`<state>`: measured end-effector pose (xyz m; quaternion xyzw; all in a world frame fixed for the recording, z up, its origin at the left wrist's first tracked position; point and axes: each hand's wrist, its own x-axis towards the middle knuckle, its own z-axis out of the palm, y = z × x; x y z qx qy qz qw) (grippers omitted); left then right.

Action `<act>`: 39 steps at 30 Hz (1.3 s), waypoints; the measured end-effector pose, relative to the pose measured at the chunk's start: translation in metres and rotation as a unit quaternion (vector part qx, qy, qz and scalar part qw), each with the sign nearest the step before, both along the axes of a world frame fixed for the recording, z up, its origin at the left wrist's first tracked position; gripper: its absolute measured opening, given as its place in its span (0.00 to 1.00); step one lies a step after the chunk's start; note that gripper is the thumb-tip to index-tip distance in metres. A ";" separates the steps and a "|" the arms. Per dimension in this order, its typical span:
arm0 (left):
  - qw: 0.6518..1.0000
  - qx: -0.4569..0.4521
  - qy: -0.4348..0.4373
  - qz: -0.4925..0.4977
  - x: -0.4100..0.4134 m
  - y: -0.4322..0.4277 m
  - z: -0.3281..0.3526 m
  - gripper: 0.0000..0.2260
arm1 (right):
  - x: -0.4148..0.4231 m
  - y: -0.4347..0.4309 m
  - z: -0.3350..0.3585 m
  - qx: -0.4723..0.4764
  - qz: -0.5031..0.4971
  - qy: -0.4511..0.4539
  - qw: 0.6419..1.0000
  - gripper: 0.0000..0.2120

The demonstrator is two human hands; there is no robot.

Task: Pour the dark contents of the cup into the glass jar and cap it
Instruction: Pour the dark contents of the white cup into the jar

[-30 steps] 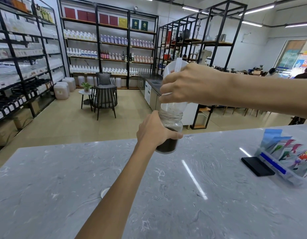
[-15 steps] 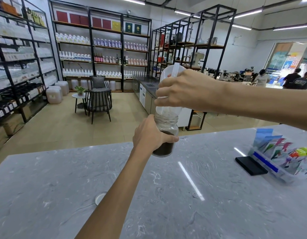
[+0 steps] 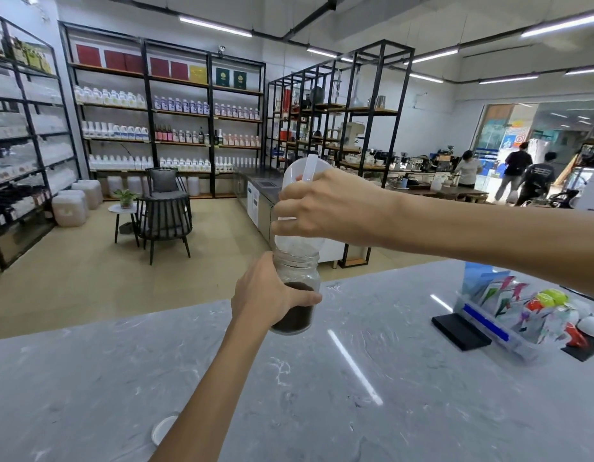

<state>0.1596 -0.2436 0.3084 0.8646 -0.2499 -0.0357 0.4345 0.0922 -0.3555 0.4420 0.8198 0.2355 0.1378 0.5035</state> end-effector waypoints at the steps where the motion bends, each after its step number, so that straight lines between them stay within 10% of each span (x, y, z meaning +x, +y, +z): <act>1: 1.000 -0.002 0.002 -0.001 0.000 -0.001 0.000 0.36 | 0.000 -0.001 0.000 0.005 0.000 0.000 1.000 0.22; 39: 1.000 -0.020 0.006 0.008 0.005 0.014 -0.005 0.36 | 0.001 0.015 -0.005 0.013 -0.034 0.016 0.999 0.28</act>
